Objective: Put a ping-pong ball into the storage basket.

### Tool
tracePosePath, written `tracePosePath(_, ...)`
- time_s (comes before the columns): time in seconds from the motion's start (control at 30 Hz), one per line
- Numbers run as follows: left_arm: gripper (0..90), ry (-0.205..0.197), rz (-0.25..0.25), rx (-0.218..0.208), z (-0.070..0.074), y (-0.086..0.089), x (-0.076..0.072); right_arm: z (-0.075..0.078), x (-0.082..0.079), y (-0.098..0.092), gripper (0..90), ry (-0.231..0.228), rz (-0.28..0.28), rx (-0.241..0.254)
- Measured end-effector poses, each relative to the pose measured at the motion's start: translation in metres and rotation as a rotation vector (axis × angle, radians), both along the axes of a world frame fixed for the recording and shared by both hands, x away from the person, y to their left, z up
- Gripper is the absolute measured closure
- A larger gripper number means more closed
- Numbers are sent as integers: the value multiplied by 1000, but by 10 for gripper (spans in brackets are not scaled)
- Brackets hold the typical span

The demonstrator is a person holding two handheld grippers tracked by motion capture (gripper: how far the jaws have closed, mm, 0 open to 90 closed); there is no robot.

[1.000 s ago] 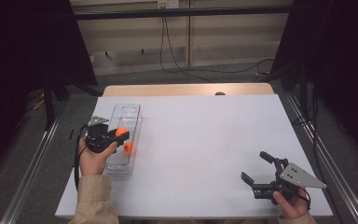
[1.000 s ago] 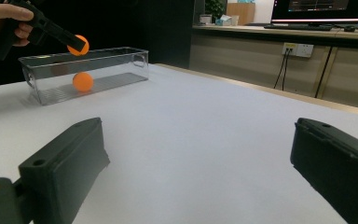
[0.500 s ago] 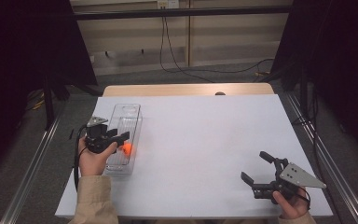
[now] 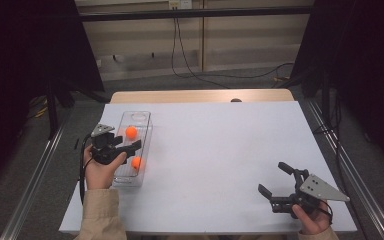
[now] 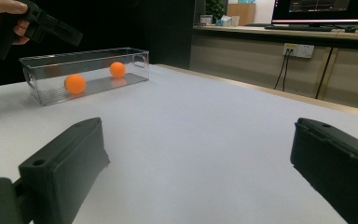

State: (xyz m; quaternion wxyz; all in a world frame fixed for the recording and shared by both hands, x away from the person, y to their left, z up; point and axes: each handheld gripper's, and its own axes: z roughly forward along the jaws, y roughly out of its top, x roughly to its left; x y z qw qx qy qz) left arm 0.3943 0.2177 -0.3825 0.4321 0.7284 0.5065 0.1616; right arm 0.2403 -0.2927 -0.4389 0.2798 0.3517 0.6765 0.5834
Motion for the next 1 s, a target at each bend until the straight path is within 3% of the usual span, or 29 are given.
tracePosePath(0.4,136,-45,-36,-32,4,-4,-9,0,1,1,23,0,1,1)
tracePosePath(1.0,69,-89,-54,-109,-3,-2,-21,0,2,1,23,4,1,0)
